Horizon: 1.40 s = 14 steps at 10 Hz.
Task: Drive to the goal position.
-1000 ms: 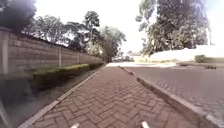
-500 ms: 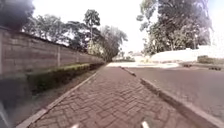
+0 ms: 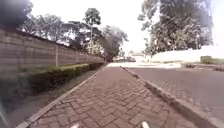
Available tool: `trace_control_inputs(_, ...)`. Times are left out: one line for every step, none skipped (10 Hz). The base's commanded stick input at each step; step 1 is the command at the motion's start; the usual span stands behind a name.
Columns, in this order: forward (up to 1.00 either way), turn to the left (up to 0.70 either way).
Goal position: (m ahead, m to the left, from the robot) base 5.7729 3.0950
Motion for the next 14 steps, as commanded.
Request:
trace_control_inputs(0.70, 0.00)
trace_control_inputs(0.70, 0.00)
trace_control_inputs(0.70, 0.00)
trace_control_inputs(0.70, 0.00)
trace_control_inputs(0.70, 0.00)
trace_control_inputs(0.70, 0.00)
trace_control_inputs(0.70, 0.00)
trace_control_inputs(0.70, 0.00)
trace_control_inputs(0.70, 0.00)
trace_control_inputs(0.70, 0.00)
trace_control_inputs(0.70, 0.00)
trace_control_inputs(0.70, 0.00)
trace_control_inputs(0.70, 0.00)
trace_control_inputs(0.70, 0.00)
